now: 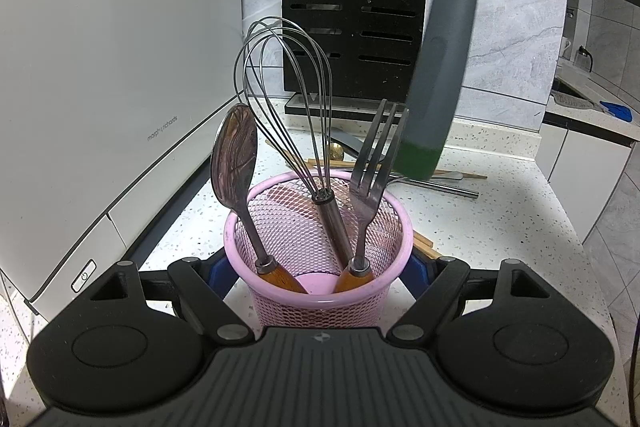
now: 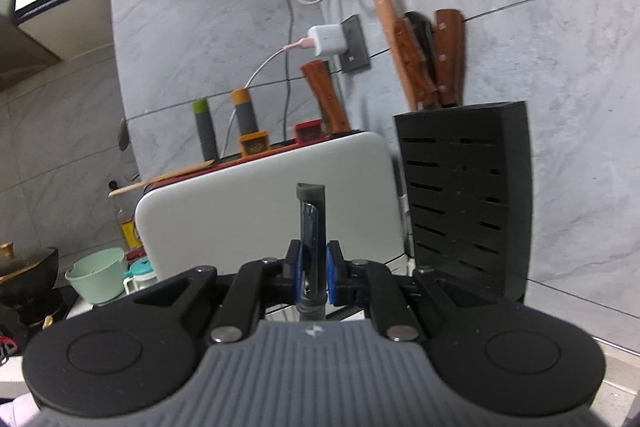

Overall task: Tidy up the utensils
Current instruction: 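Lift the grey-handled spoon with the right gripper over the pink cup, then lower the grey-handled spoon into the cup and open the right gripper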

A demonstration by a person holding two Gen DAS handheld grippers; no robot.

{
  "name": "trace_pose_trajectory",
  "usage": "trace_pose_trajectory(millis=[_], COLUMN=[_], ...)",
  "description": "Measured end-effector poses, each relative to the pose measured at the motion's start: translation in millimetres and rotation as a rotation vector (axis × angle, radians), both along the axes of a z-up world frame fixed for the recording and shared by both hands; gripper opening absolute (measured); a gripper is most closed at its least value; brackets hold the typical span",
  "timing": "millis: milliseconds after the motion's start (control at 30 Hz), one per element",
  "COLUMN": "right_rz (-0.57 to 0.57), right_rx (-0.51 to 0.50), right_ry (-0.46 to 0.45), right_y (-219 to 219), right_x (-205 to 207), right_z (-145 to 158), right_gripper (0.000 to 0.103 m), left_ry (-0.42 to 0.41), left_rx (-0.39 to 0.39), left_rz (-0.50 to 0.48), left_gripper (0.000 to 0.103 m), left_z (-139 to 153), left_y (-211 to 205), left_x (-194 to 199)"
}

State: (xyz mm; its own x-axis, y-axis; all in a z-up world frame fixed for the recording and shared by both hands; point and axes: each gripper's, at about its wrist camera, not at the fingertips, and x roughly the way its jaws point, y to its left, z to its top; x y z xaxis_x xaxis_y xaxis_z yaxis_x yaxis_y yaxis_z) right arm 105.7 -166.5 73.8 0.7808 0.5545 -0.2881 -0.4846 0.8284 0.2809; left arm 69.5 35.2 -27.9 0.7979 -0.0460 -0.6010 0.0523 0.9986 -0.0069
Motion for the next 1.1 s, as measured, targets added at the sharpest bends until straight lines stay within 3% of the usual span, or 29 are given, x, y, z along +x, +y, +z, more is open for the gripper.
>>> trace_pose_trajectory(millis=[600,1100], right_rz=[0.124,0.163], right_rx=[-0.060,-0.195], right_ry=[-0.007,0.050], right_y=[50,65], right_x=[19,25], right_z=[-40,-54], right_gripper=[0.009,0.009], left_ry=[-0.001,-0.001], left_rx=[0.000,-0.001], left_rz=[-0.005,-0.005], left_gripper=[0.093,0.093], left_z=[1,1], left_y=[0,0], left_x=[0,2])
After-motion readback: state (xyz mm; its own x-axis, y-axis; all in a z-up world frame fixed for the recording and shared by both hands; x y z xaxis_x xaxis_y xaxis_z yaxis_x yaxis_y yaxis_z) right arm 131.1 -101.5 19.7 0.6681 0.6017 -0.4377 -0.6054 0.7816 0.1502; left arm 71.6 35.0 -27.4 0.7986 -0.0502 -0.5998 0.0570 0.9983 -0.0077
